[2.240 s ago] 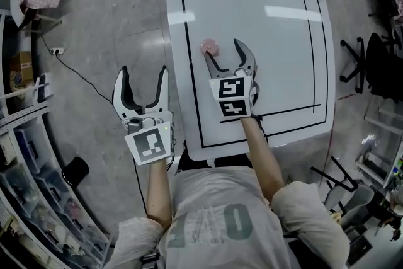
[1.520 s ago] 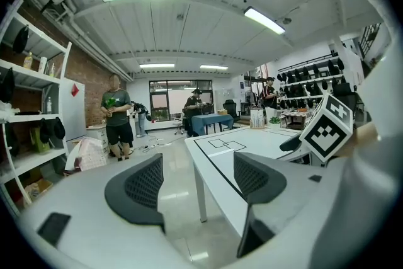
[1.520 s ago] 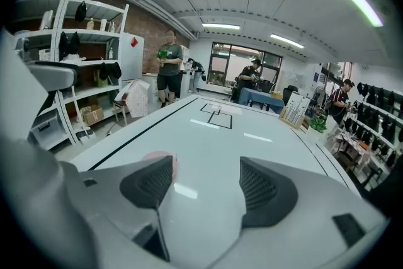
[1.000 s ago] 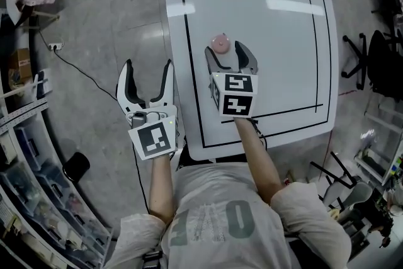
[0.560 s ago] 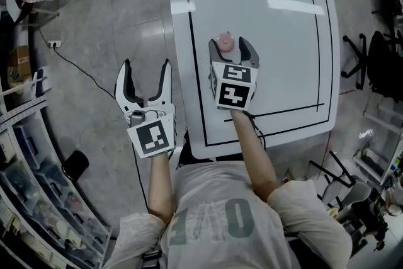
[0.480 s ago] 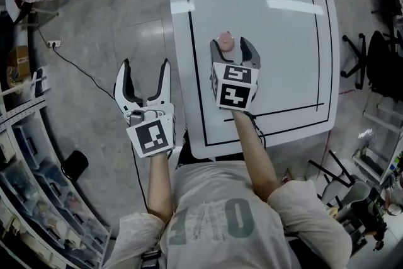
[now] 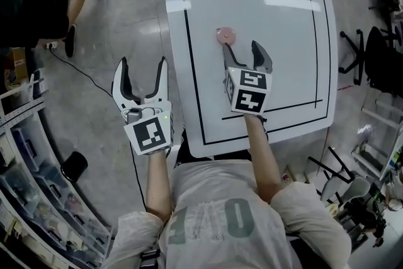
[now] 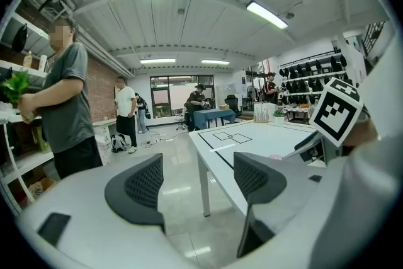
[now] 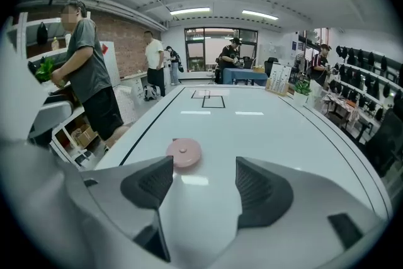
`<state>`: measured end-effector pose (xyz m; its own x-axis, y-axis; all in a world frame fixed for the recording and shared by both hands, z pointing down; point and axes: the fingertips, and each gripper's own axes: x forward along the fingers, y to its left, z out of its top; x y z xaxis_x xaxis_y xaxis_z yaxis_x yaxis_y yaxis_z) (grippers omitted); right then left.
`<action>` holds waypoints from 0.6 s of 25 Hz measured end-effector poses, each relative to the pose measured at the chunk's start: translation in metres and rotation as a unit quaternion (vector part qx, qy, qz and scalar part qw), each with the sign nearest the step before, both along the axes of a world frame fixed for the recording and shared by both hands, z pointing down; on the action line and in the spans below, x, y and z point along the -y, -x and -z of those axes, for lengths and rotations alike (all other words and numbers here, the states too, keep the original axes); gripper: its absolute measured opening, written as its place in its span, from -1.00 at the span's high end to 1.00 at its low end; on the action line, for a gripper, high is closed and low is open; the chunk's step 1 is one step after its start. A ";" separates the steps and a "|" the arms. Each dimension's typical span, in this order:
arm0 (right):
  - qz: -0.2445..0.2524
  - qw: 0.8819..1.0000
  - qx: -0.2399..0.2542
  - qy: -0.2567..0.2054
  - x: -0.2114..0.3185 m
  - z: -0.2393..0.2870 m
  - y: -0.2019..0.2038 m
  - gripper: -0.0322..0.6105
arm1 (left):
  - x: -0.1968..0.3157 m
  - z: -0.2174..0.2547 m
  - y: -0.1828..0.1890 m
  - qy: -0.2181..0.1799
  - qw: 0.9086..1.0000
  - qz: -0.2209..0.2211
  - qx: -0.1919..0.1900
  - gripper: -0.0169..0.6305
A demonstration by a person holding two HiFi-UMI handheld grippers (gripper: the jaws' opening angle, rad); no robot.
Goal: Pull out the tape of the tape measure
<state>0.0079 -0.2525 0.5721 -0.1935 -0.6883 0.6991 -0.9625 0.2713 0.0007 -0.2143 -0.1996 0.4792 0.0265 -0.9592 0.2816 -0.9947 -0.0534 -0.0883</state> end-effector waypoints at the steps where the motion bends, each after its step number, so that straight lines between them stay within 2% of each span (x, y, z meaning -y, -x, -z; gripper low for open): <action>1: 0.015 1.000 0.006 -0.003 0.000 0.001 0.003 -0.10 | 0.000 0.000 -0.001 0.000 1.000 -0.001 0.000 -0.06; 4: 0.077 0.997 0.023 -0.014 0.003 0.005 0.021 -0.11 | 0.000 -0.001 -0.005 0.001 1.000 -0.001 -0.002 -0.06; 8: 0.142 0.990 0.019 -0.014 0.011 0.005 0.036 -0.10 | -0.001 -0.002 -0.006 0.002 1.000 -0.001 0.000 -0.06; 13: 0.170 0.985 0.015 0.001 0.018 -0.002 0.040 -0.08 | -0.004 -0.005 -0.003 0.006 1.000 0.006 -0.001 -0.06; 14: 0.172 0.985 0.014 0.003 0.019 -0.003 0.040 -0.03 | -0.004 -0.005 -0.002 0.006 1.000 0.008 -0.001 -0.06; 15: 0.173 0.985 0.012 0.003 0.019 -0.004 0.040 0.11 | -0.005 -0.006 -0.001 0.006 1.000 0.009 -0.001 -0.06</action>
